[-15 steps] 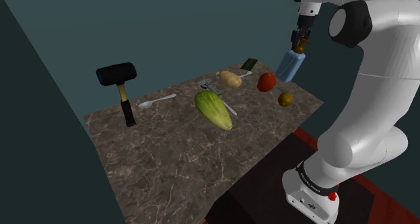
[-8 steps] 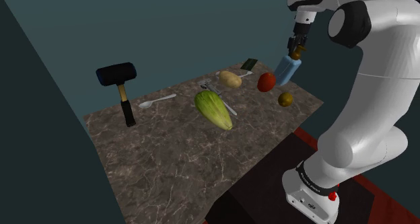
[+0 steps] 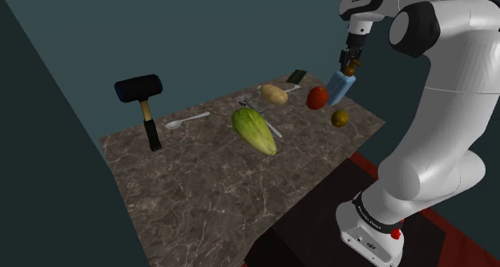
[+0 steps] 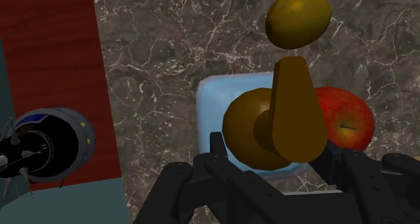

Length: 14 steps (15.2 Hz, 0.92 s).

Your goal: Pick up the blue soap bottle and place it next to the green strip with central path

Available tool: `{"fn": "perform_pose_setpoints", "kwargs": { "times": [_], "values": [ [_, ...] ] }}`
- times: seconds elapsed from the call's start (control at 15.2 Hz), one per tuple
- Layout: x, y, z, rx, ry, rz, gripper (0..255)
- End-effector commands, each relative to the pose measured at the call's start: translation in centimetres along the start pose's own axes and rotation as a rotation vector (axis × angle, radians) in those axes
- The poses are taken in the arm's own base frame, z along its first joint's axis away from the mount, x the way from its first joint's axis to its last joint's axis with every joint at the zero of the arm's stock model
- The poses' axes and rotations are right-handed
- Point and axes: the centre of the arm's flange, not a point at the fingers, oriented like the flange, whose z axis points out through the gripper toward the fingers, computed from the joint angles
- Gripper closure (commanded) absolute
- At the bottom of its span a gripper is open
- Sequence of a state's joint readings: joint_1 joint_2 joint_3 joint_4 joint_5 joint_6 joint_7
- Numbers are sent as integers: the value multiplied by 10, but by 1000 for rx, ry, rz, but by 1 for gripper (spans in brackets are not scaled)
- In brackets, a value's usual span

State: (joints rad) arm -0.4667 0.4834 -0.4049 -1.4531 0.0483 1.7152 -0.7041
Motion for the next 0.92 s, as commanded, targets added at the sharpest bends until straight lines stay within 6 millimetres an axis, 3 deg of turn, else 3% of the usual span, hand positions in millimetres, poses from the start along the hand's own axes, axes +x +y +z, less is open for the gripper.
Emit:
{"fn": "perform_pose_setpoints", "kwargs": {
  "times": [0.0, 0.2, 0.26, 0.59, 0.86],
  "values": [
    [0, 0, 0, 0, 1, 0, 255],
    [0, 0, 0, 0, 1, 0, 255],
    [0, 0, 0, 0, 1, 0, 0],
    [0, 0, 0, 0, 1, 0, 0],
    [0, 0, -50, 0, 1, 0, 0]
  ]
}}
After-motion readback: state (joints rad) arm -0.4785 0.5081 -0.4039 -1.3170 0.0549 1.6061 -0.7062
